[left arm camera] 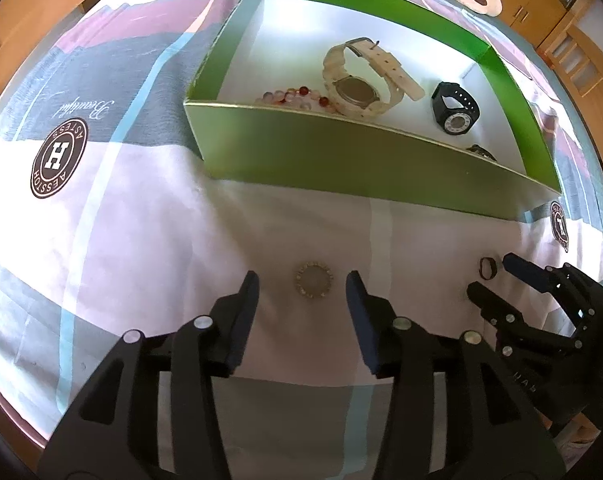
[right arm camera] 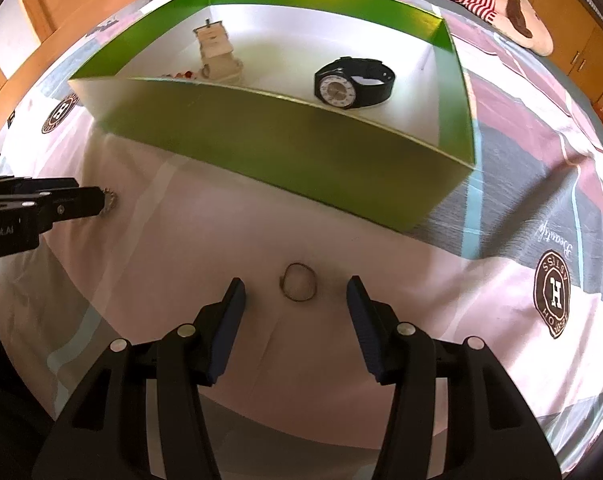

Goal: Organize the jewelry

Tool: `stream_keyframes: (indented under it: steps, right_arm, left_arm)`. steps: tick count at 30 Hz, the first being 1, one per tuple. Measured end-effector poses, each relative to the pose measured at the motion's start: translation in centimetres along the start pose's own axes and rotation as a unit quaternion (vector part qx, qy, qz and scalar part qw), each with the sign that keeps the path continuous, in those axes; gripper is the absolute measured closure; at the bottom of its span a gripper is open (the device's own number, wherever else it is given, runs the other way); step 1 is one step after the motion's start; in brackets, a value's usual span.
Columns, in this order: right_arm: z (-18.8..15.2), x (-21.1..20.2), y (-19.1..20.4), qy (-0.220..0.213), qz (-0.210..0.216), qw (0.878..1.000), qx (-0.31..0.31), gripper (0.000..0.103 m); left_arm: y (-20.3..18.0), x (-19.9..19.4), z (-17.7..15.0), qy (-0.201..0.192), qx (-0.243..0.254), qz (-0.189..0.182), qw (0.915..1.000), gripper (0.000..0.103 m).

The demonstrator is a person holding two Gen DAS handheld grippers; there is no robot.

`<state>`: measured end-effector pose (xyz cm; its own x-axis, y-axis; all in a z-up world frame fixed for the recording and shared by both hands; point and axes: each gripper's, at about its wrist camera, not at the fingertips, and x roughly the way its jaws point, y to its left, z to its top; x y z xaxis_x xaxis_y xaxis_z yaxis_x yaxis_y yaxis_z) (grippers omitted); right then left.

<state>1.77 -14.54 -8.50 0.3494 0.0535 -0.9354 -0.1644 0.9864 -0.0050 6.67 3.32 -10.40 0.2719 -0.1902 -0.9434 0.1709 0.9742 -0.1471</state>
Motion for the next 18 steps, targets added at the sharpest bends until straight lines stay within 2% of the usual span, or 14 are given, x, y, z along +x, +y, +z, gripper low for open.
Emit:
stream_keyframes:
  steps: [14,18]
  right_arm:
    - [-0.5,0.3,1.7,-0.006,-0.016,1.0,-0.025,0.051]
    - [-0.5,0.1,1.8,-0.006,-0.009,1.0,-0.029,0.057]
  left_arm:
    - [-1.5,1.3,-0.4,0.012,0.021,0.005,0.9997,0.051]
    - [-1.6,1.5,-0.3,0.01,0.023,0.01,0.9996,0.051]
